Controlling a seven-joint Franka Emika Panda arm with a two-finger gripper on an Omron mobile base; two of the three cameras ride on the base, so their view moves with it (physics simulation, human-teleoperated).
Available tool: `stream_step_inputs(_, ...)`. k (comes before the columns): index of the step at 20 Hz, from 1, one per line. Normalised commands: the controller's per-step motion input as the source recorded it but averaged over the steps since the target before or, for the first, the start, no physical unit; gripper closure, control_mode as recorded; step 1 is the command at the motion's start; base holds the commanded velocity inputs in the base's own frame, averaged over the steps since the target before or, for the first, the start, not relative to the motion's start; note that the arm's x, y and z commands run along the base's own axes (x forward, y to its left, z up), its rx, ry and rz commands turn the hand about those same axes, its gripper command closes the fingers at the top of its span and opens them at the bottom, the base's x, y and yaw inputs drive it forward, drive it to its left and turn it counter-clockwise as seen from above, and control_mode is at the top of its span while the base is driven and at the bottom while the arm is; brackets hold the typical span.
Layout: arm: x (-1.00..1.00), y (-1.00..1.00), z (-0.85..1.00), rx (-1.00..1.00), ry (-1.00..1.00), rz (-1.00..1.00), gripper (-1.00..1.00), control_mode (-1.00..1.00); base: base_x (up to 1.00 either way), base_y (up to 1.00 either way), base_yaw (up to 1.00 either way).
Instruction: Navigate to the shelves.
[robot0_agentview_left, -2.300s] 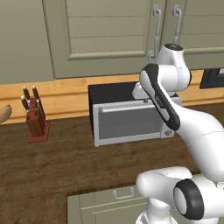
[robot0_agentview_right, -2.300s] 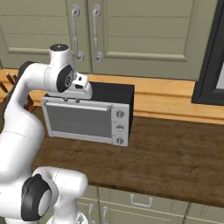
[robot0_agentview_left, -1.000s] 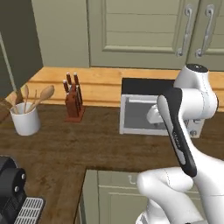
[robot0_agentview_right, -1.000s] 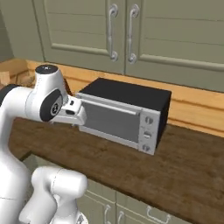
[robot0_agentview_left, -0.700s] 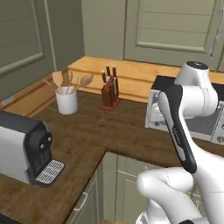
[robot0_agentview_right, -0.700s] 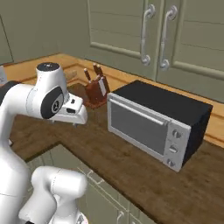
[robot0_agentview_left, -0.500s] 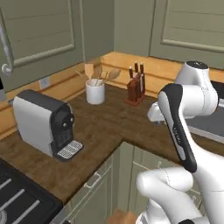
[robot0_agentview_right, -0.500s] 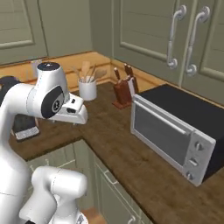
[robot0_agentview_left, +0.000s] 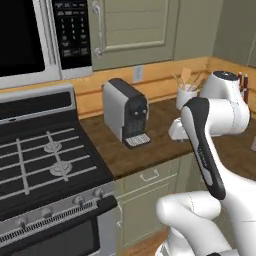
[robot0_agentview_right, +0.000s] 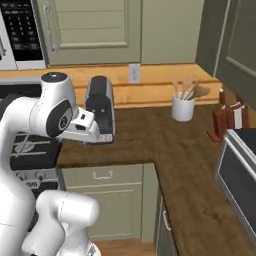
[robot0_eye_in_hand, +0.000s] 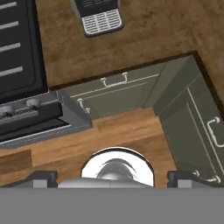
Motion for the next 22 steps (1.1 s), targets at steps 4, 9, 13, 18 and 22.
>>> stream_step_inputs(4,0.0,0.0,0.0,0.0,0.0,0.0,-1.0,1.0,-0.23,0.1,0.75)
stream_step_inputs(9,0.0,0.0,0.0,0.0,0.0,0.0,-1.0,1.0,-0.1,0.1,0.72)
stream_step_inputs(13,0.0,0.0,0.0,0.0,0.0,0.0,-1.0,1.0,0.0,0.27,0.67)
stream_step_inputs(18,0.0,0.0,0.0,0.0,0.0,0.0,-1.0,1.0,0.0,0.47,0.57)
stream_step_inputs(22,0.0,0.0,0.0,0.0,0.0,0.0,-1.0,1.0,0.0,0.55,0.54)
